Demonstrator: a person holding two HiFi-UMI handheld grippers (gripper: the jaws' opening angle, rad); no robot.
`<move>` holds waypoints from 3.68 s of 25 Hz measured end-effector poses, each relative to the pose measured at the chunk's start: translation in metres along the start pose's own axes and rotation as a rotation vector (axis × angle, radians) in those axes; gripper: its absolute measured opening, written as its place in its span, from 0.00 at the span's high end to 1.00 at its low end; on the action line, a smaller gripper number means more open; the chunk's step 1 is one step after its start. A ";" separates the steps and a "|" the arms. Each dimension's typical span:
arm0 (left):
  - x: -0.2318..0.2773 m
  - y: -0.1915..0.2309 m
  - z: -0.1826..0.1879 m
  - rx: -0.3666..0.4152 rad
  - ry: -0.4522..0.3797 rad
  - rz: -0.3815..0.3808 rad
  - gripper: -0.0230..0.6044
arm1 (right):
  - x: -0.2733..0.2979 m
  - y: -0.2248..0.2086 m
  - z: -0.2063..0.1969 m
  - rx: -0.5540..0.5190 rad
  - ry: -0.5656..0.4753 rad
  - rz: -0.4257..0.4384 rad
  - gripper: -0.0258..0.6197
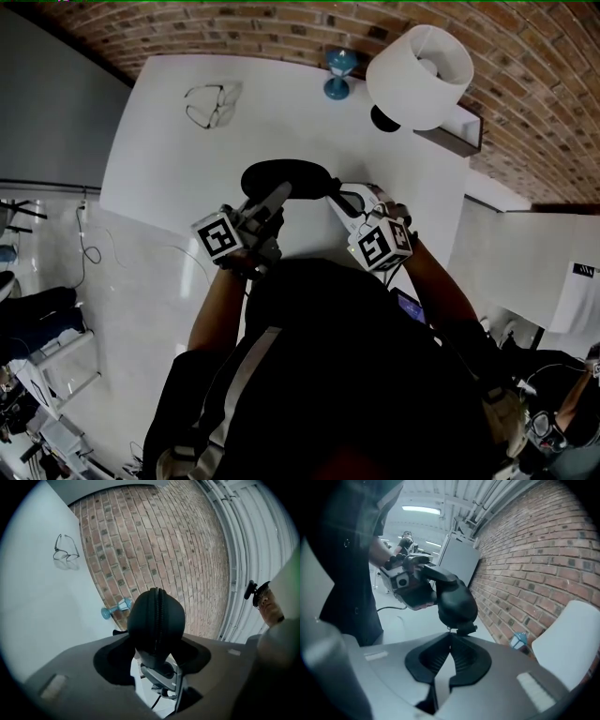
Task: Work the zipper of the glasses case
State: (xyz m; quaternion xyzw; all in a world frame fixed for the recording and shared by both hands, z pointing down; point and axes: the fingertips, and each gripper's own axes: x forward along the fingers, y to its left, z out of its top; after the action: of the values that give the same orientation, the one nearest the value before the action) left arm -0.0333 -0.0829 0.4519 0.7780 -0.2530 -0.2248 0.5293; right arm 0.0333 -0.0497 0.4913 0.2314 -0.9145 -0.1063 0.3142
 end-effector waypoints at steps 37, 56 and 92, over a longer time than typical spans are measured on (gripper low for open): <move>0.023 0.000 0.017 -0.016 -0.194 -0.023 0.55 | 0.000 0.032 0.012 0.043 0.008 0.120 0.96; 0.011 -0.002 -0.003 -0.075 -0.032 -0.040 0.58 | -0.009 -0.009 0.000 0.076 0.002 -0.071 0.96; 0.036 -0.042 0.007 0.107 -0.115 -0.329 0.46 | -0.015 0.061 0.050 0.193 -0.160 0.413 0.96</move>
State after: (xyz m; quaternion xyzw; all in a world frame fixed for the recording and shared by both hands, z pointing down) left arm -0.0031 -0.0979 0.4074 0.8218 -0.1637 -0.3389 0.4278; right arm -0.0092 0.0136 0.4650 0.0595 -0.9704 0.0303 0.2321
